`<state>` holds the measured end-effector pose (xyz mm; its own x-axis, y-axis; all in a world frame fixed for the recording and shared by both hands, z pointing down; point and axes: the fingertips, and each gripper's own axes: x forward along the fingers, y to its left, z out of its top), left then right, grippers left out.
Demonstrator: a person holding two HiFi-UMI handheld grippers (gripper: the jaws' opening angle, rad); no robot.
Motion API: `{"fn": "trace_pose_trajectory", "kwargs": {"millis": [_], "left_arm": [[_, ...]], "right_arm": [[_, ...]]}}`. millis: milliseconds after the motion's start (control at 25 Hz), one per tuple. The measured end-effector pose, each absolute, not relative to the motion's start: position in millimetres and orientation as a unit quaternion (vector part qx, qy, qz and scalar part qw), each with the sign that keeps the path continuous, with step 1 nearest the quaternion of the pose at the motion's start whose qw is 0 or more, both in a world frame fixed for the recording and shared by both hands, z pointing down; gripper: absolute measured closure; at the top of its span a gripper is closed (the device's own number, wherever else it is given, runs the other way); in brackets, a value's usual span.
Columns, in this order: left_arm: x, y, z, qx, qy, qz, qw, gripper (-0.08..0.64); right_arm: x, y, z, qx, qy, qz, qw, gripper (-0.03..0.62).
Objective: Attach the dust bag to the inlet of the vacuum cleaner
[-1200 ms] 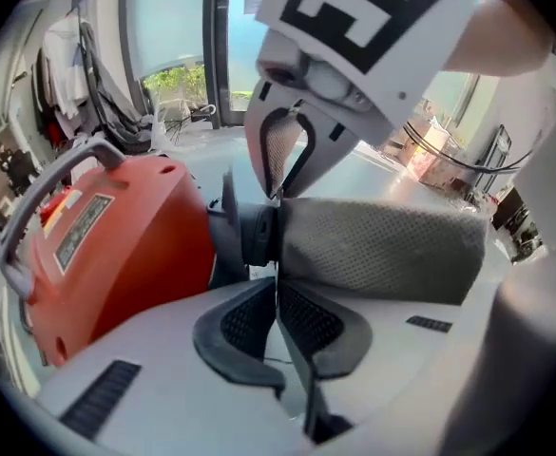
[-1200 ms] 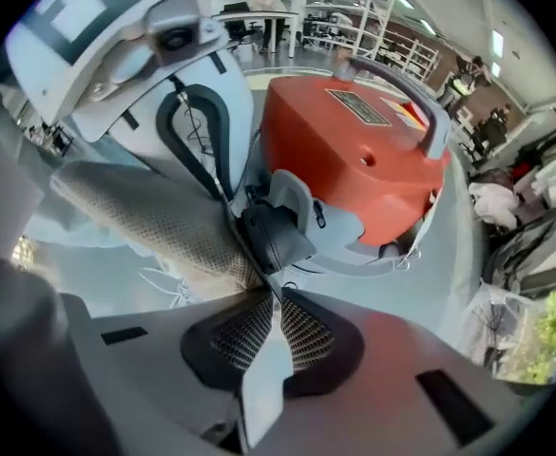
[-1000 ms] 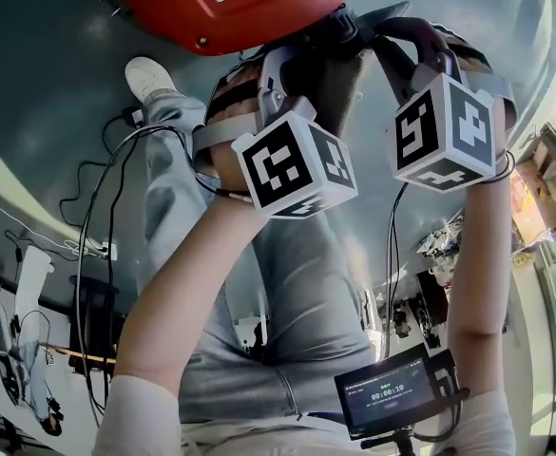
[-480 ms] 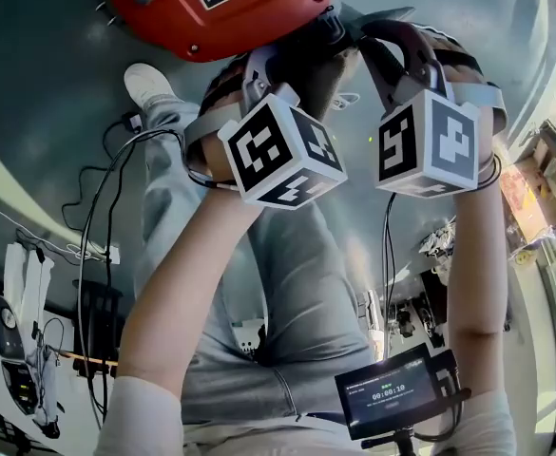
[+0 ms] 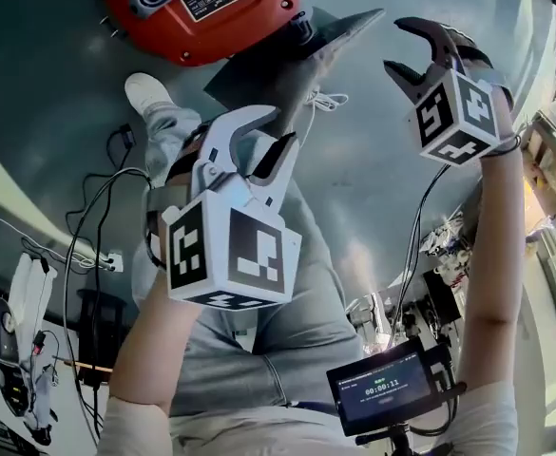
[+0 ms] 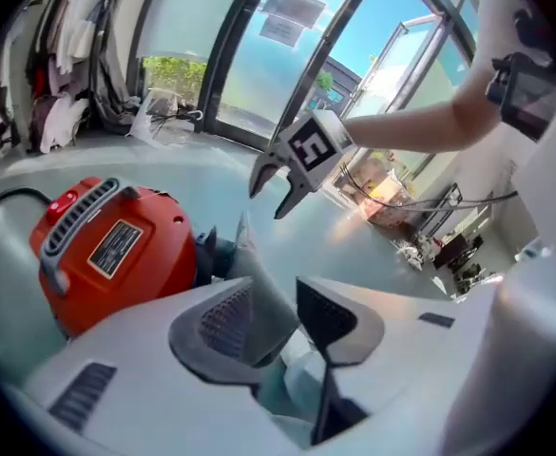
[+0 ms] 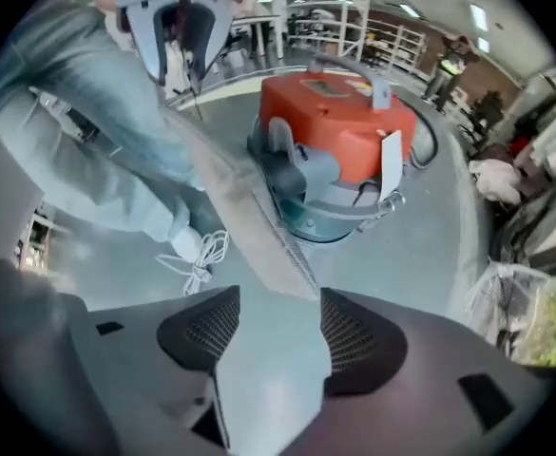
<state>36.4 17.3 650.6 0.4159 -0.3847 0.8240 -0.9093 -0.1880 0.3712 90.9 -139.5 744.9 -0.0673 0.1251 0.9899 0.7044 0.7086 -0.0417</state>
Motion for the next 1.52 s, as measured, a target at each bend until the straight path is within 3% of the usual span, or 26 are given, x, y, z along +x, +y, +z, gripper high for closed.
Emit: {"fn": "trace_pose_trajectory", "kwargs": {"millis": [120,280,320,360,400,440,520,760,1200,1520], "left_arm": [[58.4,1.7,665.8,0.7,-0.444,0.348,0.438,0.356],[63.0,0.0,708.6,0.666,-0.452,0.419,0.42,0.359],[57.1,0.1,716.5,0.658,-0.461,0.434,0.407,0.359],[50.3,0.2,721.1,0.652,-0.473,0.442,0.396,0.364],[43.5,0.3,723.1,0.648,-0.485,0.44,0.389,0.418],[37.9,0.4,724.1,0.646,-0.495,0.432,0.389,0.515],[30.8,1.3,727.4,0.648,-0.501,0.413,0.398,0.542],[13.3,5.7,742.5,0.656,-0.488,0.396,0.419,0.544],[15.1,21.3,776.1,0.687,-0.479,0.385,0.388,0.543],[22.1,31.8,754.8,0.706,-0.486,0.382,0.347,0.543]], "right_arm": [[77.0,-139.3,773.8,-0.348,-0.651,-0.318,0.595,0.347],[75.3,-134.6,817.3,-0.4,-0.587,-0.378,0.594,0.351],[76.0,-132.0,823.8,-0.405,-0.58,-0.374,0.6,0.379],[76.2,-129.9,826.7,-0.406,-0.578,-0.369,0.604,0.525],[76.9,-128.7,826.9,-0.406,-0.578,-0.363,0.608,0.571],[78.5,-128.0,825.5,-0.406,-0.579,-0.354,0.612,0.573],[81.3,-126.7,819.4,-0.407,-0.582,-0.333,0.62,0.574],[80.2,-122.2,789.1,-0.401,-0.58,-0.339,0.622,0.574],[70.0,-110.6,728.6,-0.383,-0.584,-0.347,0.625,0.574],[81.8,-120.7,762.5,-0.354,-0.626,-0.27,0.64,0.574]]}}
